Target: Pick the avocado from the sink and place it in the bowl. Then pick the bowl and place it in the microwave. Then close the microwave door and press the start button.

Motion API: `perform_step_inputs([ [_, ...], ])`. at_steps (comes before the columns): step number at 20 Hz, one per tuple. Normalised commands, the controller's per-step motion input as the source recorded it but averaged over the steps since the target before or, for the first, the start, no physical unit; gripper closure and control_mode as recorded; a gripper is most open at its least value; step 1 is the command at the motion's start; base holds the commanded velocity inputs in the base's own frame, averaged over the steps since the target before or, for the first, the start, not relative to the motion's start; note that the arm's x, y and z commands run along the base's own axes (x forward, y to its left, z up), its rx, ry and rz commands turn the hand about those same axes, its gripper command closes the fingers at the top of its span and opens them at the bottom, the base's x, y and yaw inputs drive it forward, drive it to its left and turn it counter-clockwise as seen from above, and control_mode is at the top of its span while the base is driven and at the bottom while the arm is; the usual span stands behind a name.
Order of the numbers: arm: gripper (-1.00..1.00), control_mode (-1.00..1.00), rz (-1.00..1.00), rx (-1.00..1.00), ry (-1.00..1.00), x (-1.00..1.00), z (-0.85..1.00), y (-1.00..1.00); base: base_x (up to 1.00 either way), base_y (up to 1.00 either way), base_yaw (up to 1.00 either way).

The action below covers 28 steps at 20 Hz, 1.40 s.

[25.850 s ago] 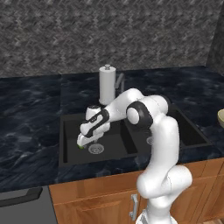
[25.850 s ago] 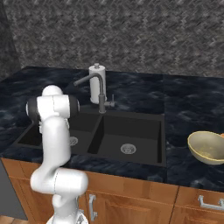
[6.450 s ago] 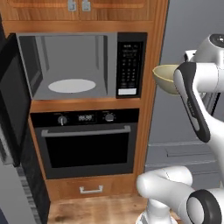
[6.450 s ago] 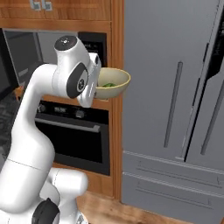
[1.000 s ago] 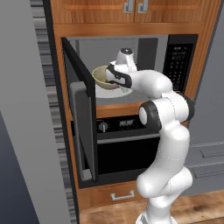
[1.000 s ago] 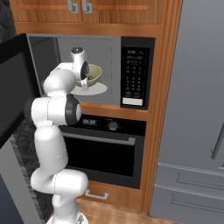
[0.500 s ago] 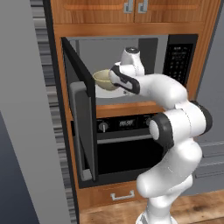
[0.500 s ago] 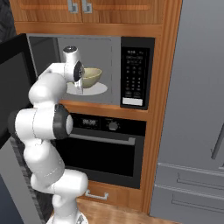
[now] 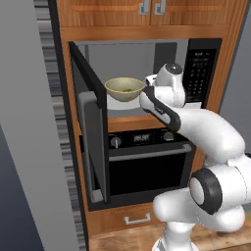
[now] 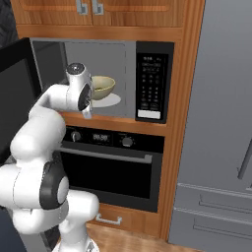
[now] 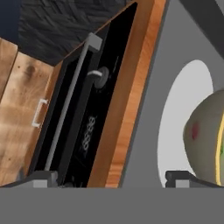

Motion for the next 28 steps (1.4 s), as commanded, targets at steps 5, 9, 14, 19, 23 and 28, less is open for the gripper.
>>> perform_step_inputs([
  [5, -1.00, -1.00, 0.00, 0.06, -0.03, -1.00, 0.33, -0.26, 0.00, 0.00, 0.00],
  [9, -1.00, -1.00, 0.00, 0.05, 0.00, -1.00, 0.39, -0.18, 0.00, 0.00, 0.00],
  [14, -1.00, -1.00, 0.00, 0.02, -0.06, -1.00, 0.51, -0.02, 0.00, 0.00, 0.00],
  [19, -1.00, -1.00, 0.00, 0.00, -0.12, -1.00, 0.72, 0.03, 0.00, 0.00, 0.00],
  [23, -1.00, -1.00, 0.11, 0.00, -0.05, -1.00, 0.46, 0.01, 0.00, 0.00, 0.00],
  [28, -1.00, -1.00, 0.33, 0.00, 0.00, -1.00, 0.25, 0.08, 0.00, 0.00, 0.00],
])
